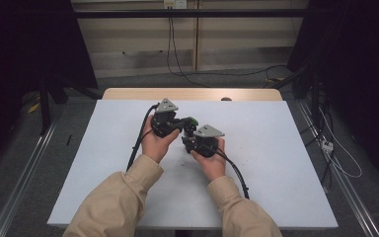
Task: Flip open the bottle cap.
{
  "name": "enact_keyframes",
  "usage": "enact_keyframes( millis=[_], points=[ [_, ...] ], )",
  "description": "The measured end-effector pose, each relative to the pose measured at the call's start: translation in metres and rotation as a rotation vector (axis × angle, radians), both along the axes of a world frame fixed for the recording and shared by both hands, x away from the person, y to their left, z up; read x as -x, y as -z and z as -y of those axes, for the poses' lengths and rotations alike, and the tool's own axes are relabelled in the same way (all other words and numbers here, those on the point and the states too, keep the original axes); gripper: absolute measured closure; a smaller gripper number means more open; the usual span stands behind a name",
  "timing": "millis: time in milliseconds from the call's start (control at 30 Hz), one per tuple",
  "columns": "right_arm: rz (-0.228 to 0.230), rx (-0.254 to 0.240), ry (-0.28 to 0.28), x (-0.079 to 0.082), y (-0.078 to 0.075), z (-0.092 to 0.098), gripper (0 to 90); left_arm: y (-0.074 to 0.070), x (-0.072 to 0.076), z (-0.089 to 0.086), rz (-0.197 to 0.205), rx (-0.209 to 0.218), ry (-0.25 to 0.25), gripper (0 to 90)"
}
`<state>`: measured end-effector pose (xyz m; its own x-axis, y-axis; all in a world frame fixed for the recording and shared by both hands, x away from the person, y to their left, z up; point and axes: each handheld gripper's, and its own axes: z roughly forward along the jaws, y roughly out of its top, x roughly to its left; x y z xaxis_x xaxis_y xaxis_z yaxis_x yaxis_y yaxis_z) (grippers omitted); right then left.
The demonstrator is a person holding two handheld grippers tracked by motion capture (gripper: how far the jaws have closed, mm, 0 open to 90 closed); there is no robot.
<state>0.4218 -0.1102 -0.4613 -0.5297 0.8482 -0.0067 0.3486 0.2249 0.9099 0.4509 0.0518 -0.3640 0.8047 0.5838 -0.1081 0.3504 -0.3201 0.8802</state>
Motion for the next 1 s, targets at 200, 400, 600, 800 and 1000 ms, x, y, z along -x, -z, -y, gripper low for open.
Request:
enact_keyframes(
  millis=[200,400,600,800,1000],
  points=[
    [0.0,-0.001,0.0,-0.0001,0.0001,0.0,53.9,-0.0016,0.0003,0.0002,0.006,-0.007,-0.002,90.0],
    [0.0,0.0,-0.001,0.0001,0.0,-0.0001,54.0,-0.0011,-0.0002,0.0014,0.008,-0.009,0.001,90.0],
    [-0.001,0.001,0.0,0.0,0.0,0.0,53.9,-0.0007,-0.0017,0.0016,0.007,-0.004,0.0,90.0],
    [-0.001,0.0,0.0,0.0,0.0,0.0,54.0,-0.0005,-0.0029,0.0024,0.007,-0.005,-0.002,90.0],
    [-0.001,0.0,-0.001,0.0001,0.0,0.0,53.9,0.0,-0.004,0.0035,0.005,-0.016,0.0,90.0]
  ],
)
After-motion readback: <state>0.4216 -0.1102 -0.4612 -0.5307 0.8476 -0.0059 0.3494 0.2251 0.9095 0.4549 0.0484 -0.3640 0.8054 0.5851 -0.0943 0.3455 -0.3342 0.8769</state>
